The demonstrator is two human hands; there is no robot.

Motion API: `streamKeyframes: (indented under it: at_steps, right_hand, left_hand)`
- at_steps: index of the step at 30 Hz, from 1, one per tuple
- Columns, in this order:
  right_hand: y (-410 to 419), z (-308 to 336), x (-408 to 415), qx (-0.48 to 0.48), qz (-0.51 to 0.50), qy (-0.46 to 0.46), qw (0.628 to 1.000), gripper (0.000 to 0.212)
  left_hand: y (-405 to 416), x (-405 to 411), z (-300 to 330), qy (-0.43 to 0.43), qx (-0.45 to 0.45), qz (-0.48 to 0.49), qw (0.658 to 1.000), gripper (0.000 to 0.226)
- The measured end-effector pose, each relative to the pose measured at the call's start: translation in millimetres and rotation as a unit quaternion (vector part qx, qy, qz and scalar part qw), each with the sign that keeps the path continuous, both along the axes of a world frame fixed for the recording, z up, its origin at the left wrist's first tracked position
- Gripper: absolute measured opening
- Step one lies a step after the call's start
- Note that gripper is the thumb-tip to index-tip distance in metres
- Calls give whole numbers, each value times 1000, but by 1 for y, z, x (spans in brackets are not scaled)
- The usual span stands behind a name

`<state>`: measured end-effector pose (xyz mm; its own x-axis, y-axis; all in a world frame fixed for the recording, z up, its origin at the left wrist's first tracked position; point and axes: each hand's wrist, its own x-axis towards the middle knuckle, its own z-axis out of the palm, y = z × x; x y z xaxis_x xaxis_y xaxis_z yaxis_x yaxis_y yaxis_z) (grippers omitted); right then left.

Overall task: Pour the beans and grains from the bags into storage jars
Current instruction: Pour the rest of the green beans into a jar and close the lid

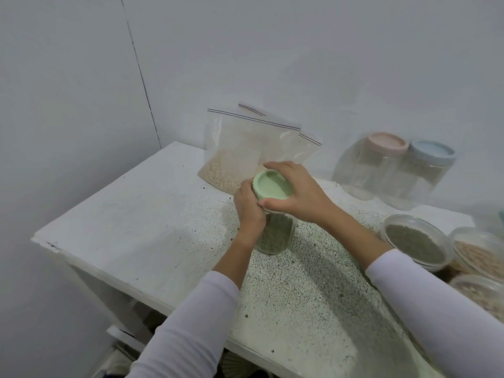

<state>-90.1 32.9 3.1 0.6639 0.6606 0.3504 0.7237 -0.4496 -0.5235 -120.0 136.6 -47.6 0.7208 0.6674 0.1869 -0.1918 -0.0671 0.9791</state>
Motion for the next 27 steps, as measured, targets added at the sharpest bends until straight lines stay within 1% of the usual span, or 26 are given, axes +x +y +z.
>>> streamKeyframes:
  at_steps: [1,2,5,6,8,9,11,15,19,21,24,27]
  right_hand:
    - [2,-2,-1,12,-10,-8,1000,82]
    - [3,-4,-3,17,-17,-13,1000,80]
    - [2,-3,-7,14,-24,-8,1000,81]
    - [-1,0,-7,6,-23,2,1000,84]
    - [-9,10,-8,-28,-18,30,999,91]
    - [-16,18,-8,-48,-16,44,998,92]
    - [-35,36,-8,-93,-13,51,994,90]
    - [-79,65,-18,-233,-43,19,971,80]
    - [-111,73,-36,-299,-67,39,951,71]
    - [-121,72,-43,-323,-72,51,942,68]
    - [-133,70,-49,-355,-76,73,929,67]
    - [-139,70,-54,-376,-73,97,918,71]
  left_hand:
    - [1,-1,-2,3,38,10,999,29]
    - [1,-4,-1,4,53,13,999,25]
    - [0,-10,5,5,38,11,999,19]
    - [-3,-11,9,3,27,10,1000,24]
    - [-13,-14,17,-12,-55,8,998,38]
    - [-20,-15,21,-10,-94,1,995,41]
    - [-37,-13,28,0,-141,-32,989,42]
    - [-79,-13,34,22,-172,-131,976,39]
    - [-118,-24,25,59,-206,-204,955,39]
    - [-129,-31,16,73,-213,-218,950,37]
    - [-144,-41,10,67,-157,-230,958,24]
    - [-155,-49,10,50,-199,-217,954,37]
